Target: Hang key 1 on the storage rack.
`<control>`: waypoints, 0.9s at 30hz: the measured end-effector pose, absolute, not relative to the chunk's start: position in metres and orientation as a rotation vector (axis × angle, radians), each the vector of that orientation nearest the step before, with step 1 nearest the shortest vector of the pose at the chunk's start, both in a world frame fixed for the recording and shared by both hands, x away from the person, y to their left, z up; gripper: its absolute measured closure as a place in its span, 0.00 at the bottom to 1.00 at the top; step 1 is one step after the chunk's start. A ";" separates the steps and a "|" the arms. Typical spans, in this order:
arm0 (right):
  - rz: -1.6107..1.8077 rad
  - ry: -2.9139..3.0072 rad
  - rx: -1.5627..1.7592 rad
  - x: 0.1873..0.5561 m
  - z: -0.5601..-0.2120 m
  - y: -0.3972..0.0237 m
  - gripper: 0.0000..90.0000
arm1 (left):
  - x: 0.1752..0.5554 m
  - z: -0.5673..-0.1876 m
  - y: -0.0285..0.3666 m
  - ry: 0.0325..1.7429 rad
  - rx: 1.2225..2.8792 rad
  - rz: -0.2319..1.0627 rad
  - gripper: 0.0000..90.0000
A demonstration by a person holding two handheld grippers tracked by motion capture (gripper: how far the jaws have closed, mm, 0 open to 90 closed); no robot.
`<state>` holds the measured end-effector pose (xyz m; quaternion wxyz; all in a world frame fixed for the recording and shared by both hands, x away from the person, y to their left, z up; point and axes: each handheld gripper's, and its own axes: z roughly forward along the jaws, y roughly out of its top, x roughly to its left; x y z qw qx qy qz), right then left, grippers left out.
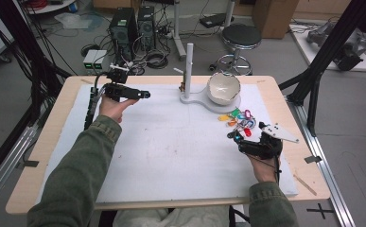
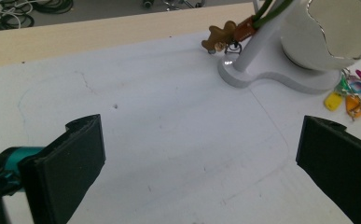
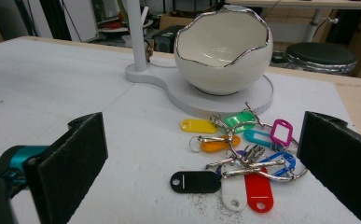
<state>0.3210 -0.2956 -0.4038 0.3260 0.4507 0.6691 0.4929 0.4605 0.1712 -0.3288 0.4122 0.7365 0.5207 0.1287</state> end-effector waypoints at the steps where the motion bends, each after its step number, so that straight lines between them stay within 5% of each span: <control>1: 1.290 1.753 1.182 0.321 -0.404 -0.295 0.01 | 0.457 -0.329 0.172 1.303 1.857 0.328 0.02; 27: 1.286 1.762 1.178 0.321 -0.404 -0.294 0.01 | 0.413 -0.351 0.214 1.346 1.814 0.467 0.02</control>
